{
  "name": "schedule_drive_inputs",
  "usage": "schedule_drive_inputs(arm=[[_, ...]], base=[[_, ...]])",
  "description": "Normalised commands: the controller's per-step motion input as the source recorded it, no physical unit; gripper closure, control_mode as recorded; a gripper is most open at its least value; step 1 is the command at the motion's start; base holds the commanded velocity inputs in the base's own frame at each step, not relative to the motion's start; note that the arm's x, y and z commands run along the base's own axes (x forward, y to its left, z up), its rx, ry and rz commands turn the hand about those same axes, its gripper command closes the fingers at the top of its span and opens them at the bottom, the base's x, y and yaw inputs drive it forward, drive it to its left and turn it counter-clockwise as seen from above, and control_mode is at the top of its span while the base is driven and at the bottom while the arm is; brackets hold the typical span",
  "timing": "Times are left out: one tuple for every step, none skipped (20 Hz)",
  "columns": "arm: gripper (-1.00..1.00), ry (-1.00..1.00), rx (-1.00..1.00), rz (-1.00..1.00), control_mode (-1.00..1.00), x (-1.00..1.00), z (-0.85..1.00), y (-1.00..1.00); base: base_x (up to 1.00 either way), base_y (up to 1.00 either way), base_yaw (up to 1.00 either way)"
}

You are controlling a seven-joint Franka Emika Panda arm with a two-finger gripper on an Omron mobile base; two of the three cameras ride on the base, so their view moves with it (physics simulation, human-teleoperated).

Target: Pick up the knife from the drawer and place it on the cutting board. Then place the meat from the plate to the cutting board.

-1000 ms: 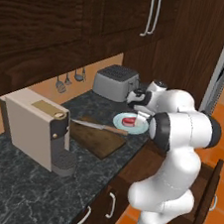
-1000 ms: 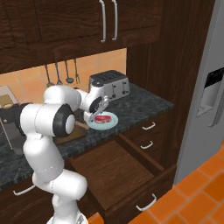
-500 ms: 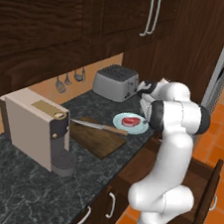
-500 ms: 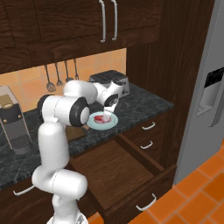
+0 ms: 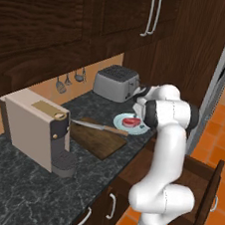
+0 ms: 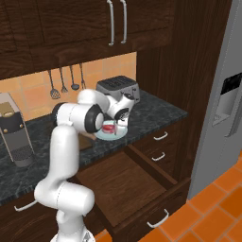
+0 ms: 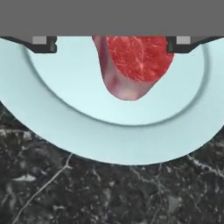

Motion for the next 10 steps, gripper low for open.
schedule_drive_inputs(arm=[[-1.00,-0.05,-0.01,0.15,-1.00,0.26,-0.31,0.00],[-1.00,-0.04,-0.01,0.13,-1.00,0.27,-0.25,0.00],[-1.00,-0.03,-0.01,0.09,-1.00,0.39,-0.19,0.01],[-1.00,-0.02,0.00,0.06,-1.00,0.42,-0.14,0.01],[-1.00,-0.02,0.00,0.02,-1.00,0.56,-0.06,0.02],[-1.00,-0.03,-0.01,0.01,-1.00,0.46,0.00,0.06],[-1.00,-0.03,-0.01,0.00,-1.00,0.39,0.00,0.06],[-1.00,-0.02,-0.01,0.00,-1.00,0.18,-0.06,0.16],[-1.00,-0.01,-0.01,0.00,-1.00,0.00,-0.22,0.26],[-1.00,0.00,-0.05,0.01,-1.00,0.00,-0.42,0.42]], base=[[0.00,0.00,0.00],[0.00,0.00,0.00],[0.00,0.00,0.00],[0.00,0.00,0.00],[0.00,0.00,0.00],[0.00,0.00,0.00],[0.00,0.00,0.00],[0.00,0.00,0.00],[0.00,0.00,0.00],[0.00,0.00,0.00]])
